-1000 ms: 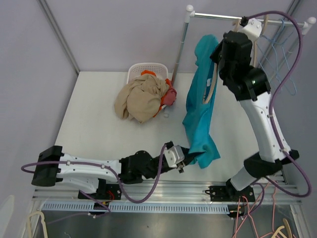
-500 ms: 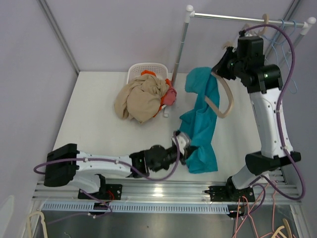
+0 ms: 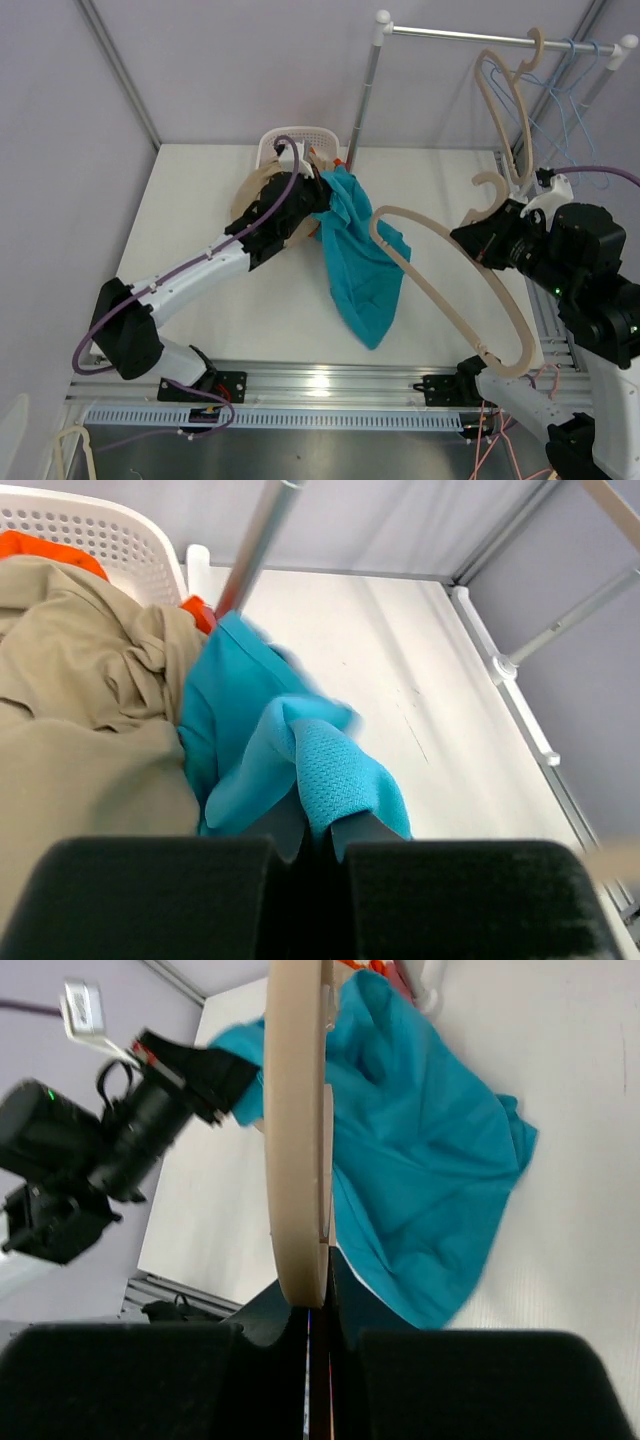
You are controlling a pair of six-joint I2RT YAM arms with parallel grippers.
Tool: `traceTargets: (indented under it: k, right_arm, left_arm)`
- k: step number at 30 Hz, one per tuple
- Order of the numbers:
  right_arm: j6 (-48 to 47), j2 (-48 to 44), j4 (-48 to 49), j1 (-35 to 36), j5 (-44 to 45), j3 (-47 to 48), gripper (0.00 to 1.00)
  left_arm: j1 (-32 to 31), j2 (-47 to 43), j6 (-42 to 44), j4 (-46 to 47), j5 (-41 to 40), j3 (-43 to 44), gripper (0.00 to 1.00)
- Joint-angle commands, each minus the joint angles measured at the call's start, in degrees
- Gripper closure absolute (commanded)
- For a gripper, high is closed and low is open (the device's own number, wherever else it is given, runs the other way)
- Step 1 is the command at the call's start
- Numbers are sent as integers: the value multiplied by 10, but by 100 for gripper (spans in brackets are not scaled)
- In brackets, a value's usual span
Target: Remove the t-shirt from the hanger
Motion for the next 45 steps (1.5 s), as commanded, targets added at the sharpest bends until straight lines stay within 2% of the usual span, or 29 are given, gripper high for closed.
traceTargets:
  k: [1, 4, 6, 7, 9, 10, 14, 16, 17, 21, 26, 30, 36, 38, 40, 41, 43, 44, 45]
  right_arm:
    - [11, -23, -28, 4, -4, -14, 100]
    - [0, -52, -16, 3, 47, -15, 100]
    - [-16, -58, 7, 2, 91, -15, 100]
    - [-26, -58, 18, 4, 102, -19, 100]
    - [-36, -51, 73, 3, 122, -39, 100]
    - [-45, -44, 112, 3, 126, -45, 100]
    - [-70, 11, 185, 3, 117, -53, 100]
    - [-86, 43, 219, 3, 115, -51, 100]
    - [-89, 50, 230, 3, 121, -51, 100]
    - [-114, 77, 289, 1, 159, -49, 100]
    - [-153, 143, 337, -16, 181, -13, 100]
    - [-179, 209, 336, -40, 176, 63, 100]
    - [-185, 272, 357, -75, 140, 103, 100]
    - [-187, 289, 358, -88, 121, 124, 100]
    - [-192, 323, 347, -105, 110, 147, 100]
    - [-196, 336, 343, -109, 105, 172, 100]
    - [-201, 373, 339, -122, 97, 195, 100]
    - [-208, 385, 339, -127, 95, 215, 100]
    - [-210, 398, 339, -131, 94, 225, 100]
  left_arm:
    - [29, 6, -19, -35, 68, 62, 99]
    - [28, -12, -3, -9, 129, 100, 99]
    - [28, -12, 1, -37, 151, 134, 99]
    - [28, -1, 7, -65, 153, 225, 99]
    - [28, 32, 31, -148, 157, 293, 100]
    - [28, 39, 38, -157, 157, 366, 99]
    - [38, 61, 78, -157, 139, 464, 99]
    - [58, 89, 85, -177, 128, 535, 99]
    - [66, 100, 86, -182, 123, 602, 99]
    - [111, 140, 113, -181, 121, 690, 99]
    - [149, 161, 117, -129, 140, 717, 99]
    - [172, 189, 105, -114, 156, 728, 99]
    - [199, 252, 81, -104, 193, 731, 99]
    - [201, 262, 85, -107, 176, 722, 99]
    - [202, 261, 78, -121, 134, 670, 99]
    - [203, 256, 48, -127, 111, 647, 99]
    - [208, 234, -4, -133, 76, 522, 99]
    - [208, 228, -71, -138, 78, 484, 99]
    - [208, 223, -100, -132, 109, 410, 99]
